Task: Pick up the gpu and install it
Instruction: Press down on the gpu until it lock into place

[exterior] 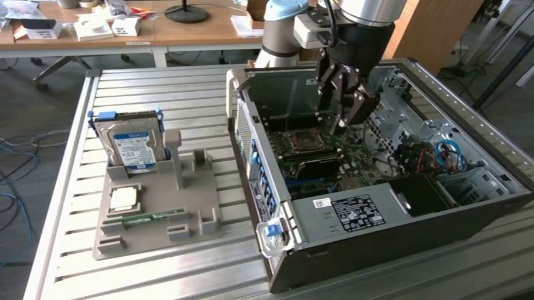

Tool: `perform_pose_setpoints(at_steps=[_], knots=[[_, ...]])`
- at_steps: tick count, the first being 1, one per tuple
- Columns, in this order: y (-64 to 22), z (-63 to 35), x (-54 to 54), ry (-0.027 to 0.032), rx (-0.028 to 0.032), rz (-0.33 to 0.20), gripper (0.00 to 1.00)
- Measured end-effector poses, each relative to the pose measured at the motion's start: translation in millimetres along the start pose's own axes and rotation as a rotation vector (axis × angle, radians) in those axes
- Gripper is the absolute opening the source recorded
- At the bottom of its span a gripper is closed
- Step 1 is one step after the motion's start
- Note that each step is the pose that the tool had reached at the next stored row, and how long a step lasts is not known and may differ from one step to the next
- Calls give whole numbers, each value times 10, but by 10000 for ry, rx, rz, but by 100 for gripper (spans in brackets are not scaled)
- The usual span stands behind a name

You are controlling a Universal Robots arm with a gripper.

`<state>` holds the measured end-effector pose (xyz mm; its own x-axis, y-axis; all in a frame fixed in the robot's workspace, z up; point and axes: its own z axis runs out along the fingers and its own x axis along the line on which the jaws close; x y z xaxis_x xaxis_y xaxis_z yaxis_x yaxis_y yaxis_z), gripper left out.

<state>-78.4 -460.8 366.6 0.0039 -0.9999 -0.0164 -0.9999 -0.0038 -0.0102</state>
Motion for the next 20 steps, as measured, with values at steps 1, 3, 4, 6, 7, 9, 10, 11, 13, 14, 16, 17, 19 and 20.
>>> perform_pose_setpoints(at_steps=[1,3,4,6,7,9,10,11,13,14,16,17,19,20], knots=[[0,0,0,0,0,0,63],[0,0,0,0,0,0,56],[0,0,0,0,0,0,56],[0,0,0,0,0,0,45],[0,0,0,0,0,0,45],[0,0,0,0,0,0,33],[0,0,0,0,0,0,27],[0,0,0,0,0,0,27],[0,0,0,0,0,0,16],[0,0,0,0,0,0,11],[0,0,0,0,0,0,11],[0,0,0,0,0,0,11],[0,0,0,0,0,0,11],[0,0,0,0,0,0,11]])
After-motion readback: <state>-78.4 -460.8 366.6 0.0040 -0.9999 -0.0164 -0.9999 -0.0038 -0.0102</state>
